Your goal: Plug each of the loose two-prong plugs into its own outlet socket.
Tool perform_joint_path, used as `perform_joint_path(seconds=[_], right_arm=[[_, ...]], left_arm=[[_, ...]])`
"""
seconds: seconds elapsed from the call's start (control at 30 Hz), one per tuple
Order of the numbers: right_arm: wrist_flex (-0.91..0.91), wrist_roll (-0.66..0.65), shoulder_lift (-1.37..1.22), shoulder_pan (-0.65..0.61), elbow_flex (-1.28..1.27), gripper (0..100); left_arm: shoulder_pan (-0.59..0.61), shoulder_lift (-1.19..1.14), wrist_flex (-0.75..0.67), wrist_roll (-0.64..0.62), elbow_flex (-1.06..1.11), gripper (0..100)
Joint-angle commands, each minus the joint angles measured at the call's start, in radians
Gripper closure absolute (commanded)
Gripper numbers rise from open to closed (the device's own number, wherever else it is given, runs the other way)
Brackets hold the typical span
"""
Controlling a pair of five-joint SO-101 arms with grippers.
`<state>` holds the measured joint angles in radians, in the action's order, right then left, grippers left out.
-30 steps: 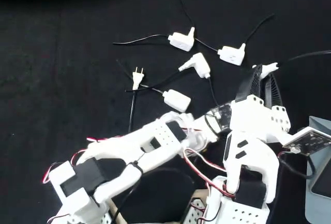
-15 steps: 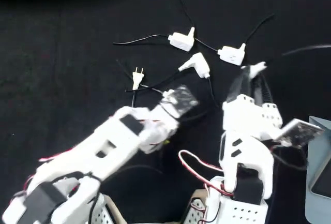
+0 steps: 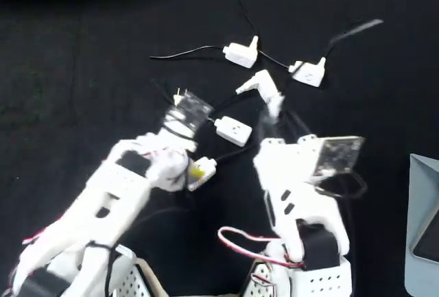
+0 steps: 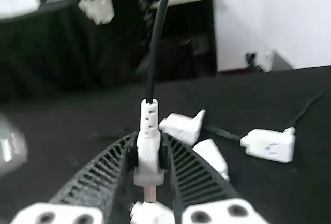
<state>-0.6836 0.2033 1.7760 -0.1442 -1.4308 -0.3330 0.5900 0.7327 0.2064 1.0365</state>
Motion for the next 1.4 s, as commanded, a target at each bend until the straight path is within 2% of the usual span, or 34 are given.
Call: perform_joint_path(seconds=[0.0, 0.1, 0.3, 0.43, 0.6, 0.8, 1.1, 1.27, 1.37], right_arm=[[-0.066, -0.092, 0.002, -0.141, 0.028, 98.6], [-0.084, -0.127, 0.001, -0.235, 0.027, 98.6], [-0.114, -0.169, -0.071, -0.453, 0.022, 98.6], [-0.087, -0.164, -0.216, -0.566, 0.044, 98.6], [-0.002, -0.163, -0.354, -0.631, 0.058, 98.6], [0.021, -0.163, -0.384, -0.661, 0.064, 98.7], [0.018, -0.146, -0.390, -0.655, 0.059, 98.7], [0.015, -0.130, -0.392, -0.643, 0.058, 98.7], [0.015, -0.129, -0.392, -0.605, 0.058, 98.7]], left_arm=[[0.134, 0.221, 0.075, -0.017, -0.062, 69], [0.213, 0.393, 0.114, -0.032, -0.025, 69], [0.349, 0.690, 0.109, -0.196, 0.133, 69], [0.354, 0.867, 0.117, -0.213, 0.240, 69], [0.351, 1.060, 0.164, -0.213, 0.274, 69], [0.203, 1.227, 0.324, -0.204, 0.259, 69], [0.053, 1.229, 0.436, -0.110, 0.188, 69], [0.056, 1.229, 0.454, -0.112, 0.188, 69], [0.117, 1.227, 0.451, -0.132, 0.191, 69]])
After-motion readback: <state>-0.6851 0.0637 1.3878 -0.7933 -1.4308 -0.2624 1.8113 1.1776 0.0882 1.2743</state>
